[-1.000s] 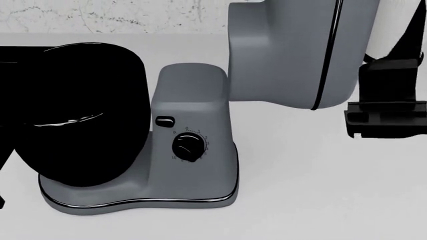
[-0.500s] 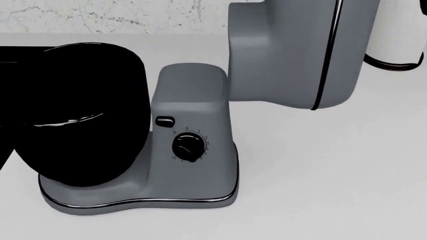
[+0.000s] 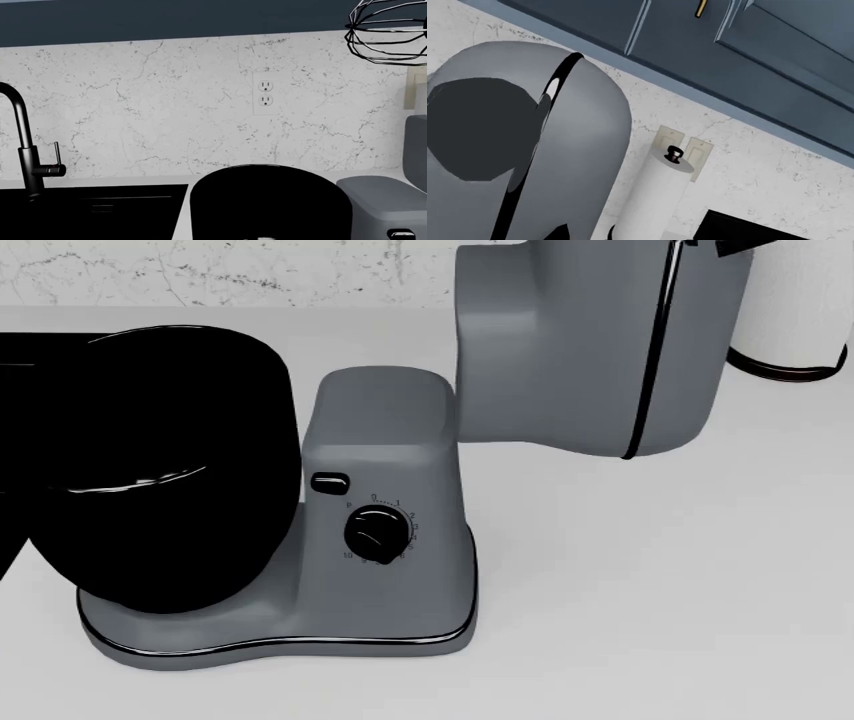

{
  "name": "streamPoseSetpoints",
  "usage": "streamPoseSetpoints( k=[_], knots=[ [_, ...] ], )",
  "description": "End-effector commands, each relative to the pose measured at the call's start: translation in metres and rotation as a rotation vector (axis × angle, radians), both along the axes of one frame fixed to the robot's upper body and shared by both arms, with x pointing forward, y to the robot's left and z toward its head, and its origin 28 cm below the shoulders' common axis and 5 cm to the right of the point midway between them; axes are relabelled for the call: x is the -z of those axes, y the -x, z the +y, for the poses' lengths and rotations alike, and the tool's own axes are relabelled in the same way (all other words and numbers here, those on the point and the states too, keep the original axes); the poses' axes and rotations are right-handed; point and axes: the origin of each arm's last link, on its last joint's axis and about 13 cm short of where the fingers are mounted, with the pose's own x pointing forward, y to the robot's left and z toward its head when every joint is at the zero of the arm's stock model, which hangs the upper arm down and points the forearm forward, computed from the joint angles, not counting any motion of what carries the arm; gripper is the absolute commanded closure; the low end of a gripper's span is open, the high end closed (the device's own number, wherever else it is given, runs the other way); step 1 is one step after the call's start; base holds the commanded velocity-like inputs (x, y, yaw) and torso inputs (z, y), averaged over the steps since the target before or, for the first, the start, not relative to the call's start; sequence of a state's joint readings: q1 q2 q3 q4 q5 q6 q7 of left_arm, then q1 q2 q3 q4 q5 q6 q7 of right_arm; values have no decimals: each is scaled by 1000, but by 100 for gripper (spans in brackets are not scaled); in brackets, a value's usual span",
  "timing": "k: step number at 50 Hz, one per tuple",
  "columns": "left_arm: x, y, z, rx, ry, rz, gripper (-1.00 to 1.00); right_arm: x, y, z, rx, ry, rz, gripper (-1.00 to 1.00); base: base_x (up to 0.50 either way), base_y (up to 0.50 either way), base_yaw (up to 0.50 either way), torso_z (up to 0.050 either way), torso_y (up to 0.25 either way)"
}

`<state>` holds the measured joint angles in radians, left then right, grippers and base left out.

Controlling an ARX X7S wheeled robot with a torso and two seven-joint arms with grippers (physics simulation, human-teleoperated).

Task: Close the stand mixer head.

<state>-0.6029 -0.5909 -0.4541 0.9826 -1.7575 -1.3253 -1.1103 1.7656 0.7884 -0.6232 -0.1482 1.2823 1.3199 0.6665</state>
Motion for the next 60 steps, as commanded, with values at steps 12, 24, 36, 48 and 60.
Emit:
streamPoseSetpoints(
  k=[12,24,36,48,60],
  knots=[
    [-2,-2,2,-10,36,-16,-100,6,-26,39,-294,-74,115,-100,4,0,3,0,0],
    [-2,-1,4,-22,33,-18,-100,32,-50,63,-375,-29,255,-100,7,0,4,0,0],
    [-8,6,12,-50,55,-47,-100,68,-83,96,-428,-44,404,-100,4,0,3,0,0],
    [-10,9,15,-63,61,-57,-100,98,-88,122,-524,-56,538,-100,2,0,0,0,0],
    [-11,11,20,-77,75,-67,-100,126,-95,140,-546,56,689,-100,7,2,4,0,0]
  ],
)
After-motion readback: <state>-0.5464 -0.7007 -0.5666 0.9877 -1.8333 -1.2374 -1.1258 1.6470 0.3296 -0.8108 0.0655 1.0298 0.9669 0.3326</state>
